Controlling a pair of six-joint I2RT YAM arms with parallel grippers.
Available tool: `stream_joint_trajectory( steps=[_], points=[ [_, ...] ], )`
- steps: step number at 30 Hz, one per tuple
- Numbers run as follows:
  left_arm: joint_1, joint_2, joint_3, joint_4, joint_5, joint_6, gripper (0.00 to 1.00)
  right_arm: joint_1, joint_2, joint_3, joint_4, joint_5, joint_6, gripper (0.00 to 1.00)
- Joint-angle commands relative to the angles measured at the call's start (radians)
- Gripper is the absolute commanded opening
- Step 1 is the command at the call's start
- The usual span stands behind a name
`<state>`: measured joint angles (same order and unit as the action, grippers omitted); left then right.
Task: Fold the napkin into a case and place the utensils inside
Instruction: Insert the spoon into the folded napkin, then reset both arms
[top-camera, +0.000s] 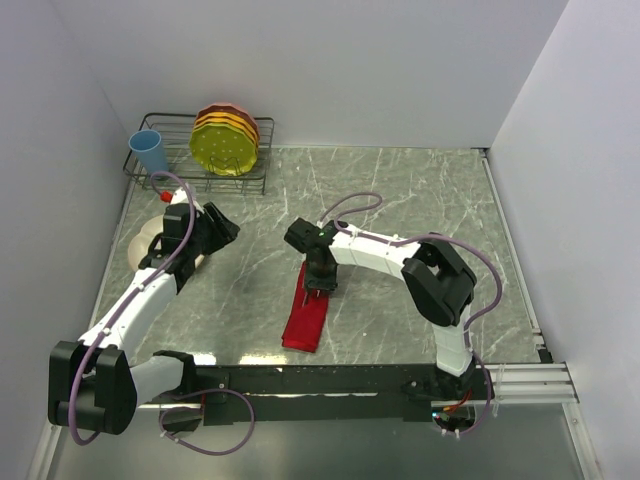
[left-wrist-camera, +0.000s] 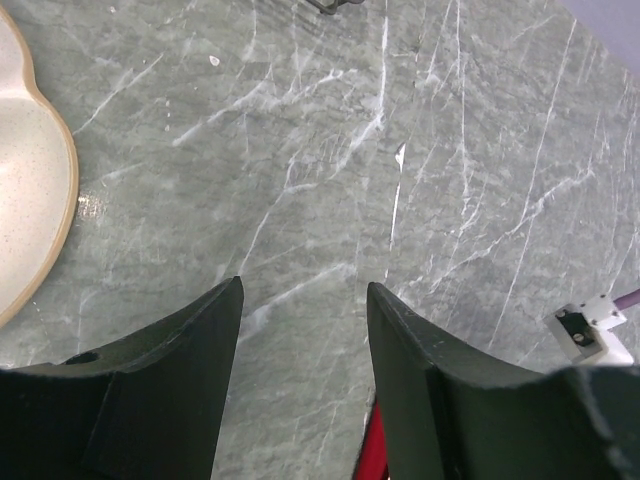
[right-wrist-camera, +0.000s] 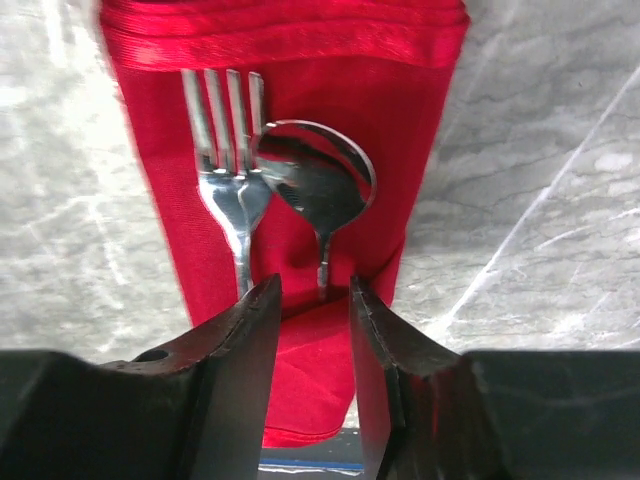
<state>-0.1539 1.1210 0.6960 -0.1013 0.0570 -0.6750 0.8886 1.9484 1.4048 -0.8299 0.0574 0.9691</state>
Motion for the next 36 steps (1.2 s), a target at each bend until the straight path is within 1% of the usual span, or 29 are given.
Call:
stream_joint_trajectory(
  steps=[1, 4, 6, 7, 8, 9, 10, 11, 12, 13, 14, 15, 16, 17, 18, 19, 20, 21, 22, 24, 26, 27, 28, 29, 30, 31, 32, 34, 36],
  points=[
    [0.004, -0.01, 0.028, 0.017, 0.017, -0.003, 0.59, 0.001, -0.088, 0.077, -0.008, 0.035, -0.021, 0.42],
    [0.004, -0.004, 0.06, -0.008, 0.023, 0.018, 0.59, -0.01, -0.127, 0.105, -0.008, 0.074, -0.041, 0.42],
    [0.004, -0.004, 0.079, -0.017, 0.029, 0.049, 0.6, -0.022, -0.169, 0.109, 0.003, 0.094, -0.07, 0.46],
    [0.004, -0.006, 0.095, -0.015, 0.04, 0.067, 0.6, -0.027, -0.183, 0.109, 0.018, 0.104, -0.084, 0.49],
    [0.004, -0.013, 0.103, -0.012, 0.049, 0.106, 0.61, -0.033, -0.199, 0.103, 0.031, 0.108, -0.101, 0.5],
    [0.004, -0.018, 0.111, -0.008, 0.064, 0.132, 0.62, -0.042, -0.232, 0.099, 0.046, 0.107, -0.15, 0.51],
    [0.004, -0.021, 0.129, -0.006, 0.114, 0.199, 0.63, -0.066, -0.25, 0.092, 0.079, 0.107, -0.182, 0.53],
    [0.004, -0.03, 0.14, -0.006, 0.145, 0.23, 0.64, -0.08, -0.267, 0.076, 0.1, 0.105, -0.223, 0.53],
    [0.004, -0.035, 0.151, -0.015, 0.171, 0.262, 0.65, -0.094, -0.31, 0.063, 0.118, 0.099, -0.306, 0.54],
    [0.004, -0.039, 0.177, -0.029, 0.194, 0.329, 0.66, -0.141, -0.331, 0.05, 0.147, 0.084, -0.344, 0.55],
    [0.004, -0.052, 0.189, -0.038, 0.251, 0.363, 0.69, -0.164, -0.353, 0.027, 0.155, 0.065, -0.383, 0.57],
    [0.004, -0.055, 0.201, -0.052, 0.285, 0.4, 0.73, -0.195, -0.394, 0.011, 0.166, 0.033, -0.467, 0.6],
    [0.004, -0.059, 0.229, -0.061, 0.32, 0.467, 0.77, -0.224, -0.416, -0.001, 0.176, -0.028, -0.502, 0.69],
    [0.004, -0.055, 0.247, -0.075, 0.367, 0.497, 0.87, -0.288, -0.439, -0.027, 0.178, -0.053, -0.526, 0.75],
    [0.004, -0.043, 0.275, -0.105, 0.398, 0.527, 0.91, -0.321, -0.481, -0.044, 0.179, -0.085, -0.585, 0.79],
    [0.004, -0.023, 0.346, -0.186, 0.427, 0.596, 0.93, -0.35, -0.499, -0.055, 0.173, -0.126, -0.621, 0.87],
    [0.004, 0.024, 0.387, -0.242, 0.467, 0.626, 0.99, -0.406, -0.52, -0.087, 0.17, -0.18, -0.659, 0.9],
    [0.004, 0.049, 0.422, -0.28, 0.481, 0.649, 0.99, -0.427, -0.564, -0.11, 0.167, -0.201, -0.731, 0.94],
    [0.004, 0.072, 0.486, -0.361, 0.494, 0.719, 0.99, -0.45, -0.586, -0.133, 0.157, -0.218, -0.768, 0.96],
    [0.004, 0.121, 0.529, -0.399, 0.51, 0.759, 0.99, -0.503, -0.643, -0.199, 0.141, -0.234, -0.849, 1.0],
    [-0.009, 0.169, 0.556, -0.444, 0.503, 0.814, 0.99, -0.546, -0.677, -0.252, 0.118, -0.27, -0.894, 1.0],
    [-0.024, 0.204, 0.572, -0.492, 0.441, 0.84, 0.99, -0.601, -0.701, -0.274, 0.121, -0.289, -0.909, 1.0],
    [-0.071, 0.253, 0.623, -0.542, 0.394, 0.879, 0.99, -0.625, -0.709, -0.294, 0.129, -0.288, -0.909, 1.0],
    [-0.088, 0.369, 0.66, -0.672, 0.367, 0.893, 0.99, -0.658, -0.715, -0.337, 0.14, -0.283, -0.903, 1.0],
    [-0.093, 0.422, 0.695, -0.71, 0.357, 0.894, 0.99, -0.733, -0.72, -0.364, 0.152, -0.301, -0.888, 1.0],
    [-0.087, 0.465, 0.721, -0.724, 0.369, 0.864, 0.99, -0.778, -0.72, -0.391, 0.178, -0.321, -0.886, 1.0],
    [-0.087, 0.514, 0.718, -0.698, 0.353, 0.841, 0.99, -0.81, -0.706, -0.426, 0.186, -0.332, -0.891, 1.0],
    [-0.087, 0.545, 0.703, -0.651, 0.307, 0.765, 0.99, -0.87, -0.684, -0.443, 0.189, -0.356, -0.903, 1.0],
    [-0.087, 0.556, 0.704, -0.597, 0.271, 0.718, 0.99, -0.884, -0.668, -0.448, 0.192, -0.372, -0.914, 1.0]
  ],
)
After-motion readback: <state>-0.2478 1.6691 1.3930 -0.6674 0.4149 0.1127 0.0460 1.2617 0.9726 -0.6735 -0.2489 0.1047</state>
